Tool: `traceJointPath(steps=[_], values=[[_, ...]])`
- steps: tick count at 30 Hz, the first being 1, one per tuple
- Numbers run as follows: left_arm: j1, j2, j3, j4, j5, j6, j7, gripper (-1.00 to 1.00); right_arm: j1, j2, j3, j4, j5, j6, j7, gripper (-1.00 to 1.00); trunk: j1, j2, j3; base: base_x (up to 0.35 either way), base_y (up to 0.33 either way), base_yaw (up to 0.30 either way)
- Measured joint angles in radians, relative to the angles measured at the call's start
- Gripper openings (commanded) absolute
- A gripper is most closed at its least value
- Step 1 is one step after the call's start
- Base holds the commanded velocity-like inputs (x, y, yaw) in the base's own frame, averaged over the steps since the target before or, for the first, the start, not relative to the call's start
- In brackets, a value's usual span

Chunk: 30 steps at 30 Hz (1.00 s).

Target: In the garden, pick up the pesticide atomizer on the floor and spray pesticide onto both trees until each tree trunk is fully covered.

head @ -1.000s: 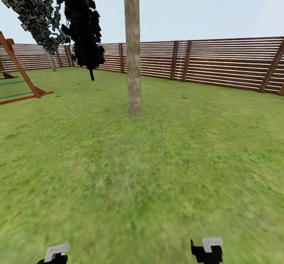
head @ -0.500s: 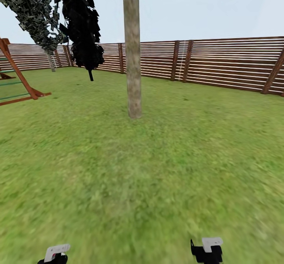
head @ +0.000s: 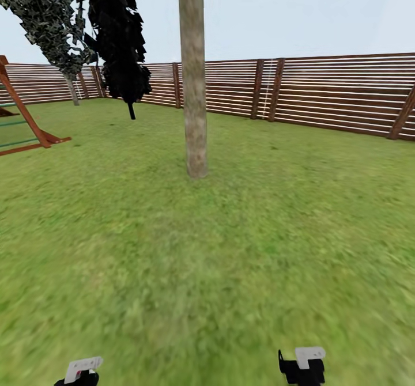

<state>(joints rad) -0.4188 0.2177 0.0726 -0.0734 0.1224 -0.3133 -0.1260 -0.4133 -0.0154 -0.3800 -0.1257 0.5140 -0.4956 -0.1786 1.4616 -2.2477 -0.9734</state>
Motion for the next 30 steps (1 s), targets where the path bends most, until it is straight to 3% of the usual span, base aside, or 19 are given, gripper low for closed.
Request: traceJointPath(steps=[30], values=[[-0.001,0.000,0.000,0.000,0.000,0.000,0.000,-1.00,0.000,0.000,0.000,0.000,0.000,0.000,0.000,1.00,0.000,0.000,0.000,0.340,0.000,0.024]])
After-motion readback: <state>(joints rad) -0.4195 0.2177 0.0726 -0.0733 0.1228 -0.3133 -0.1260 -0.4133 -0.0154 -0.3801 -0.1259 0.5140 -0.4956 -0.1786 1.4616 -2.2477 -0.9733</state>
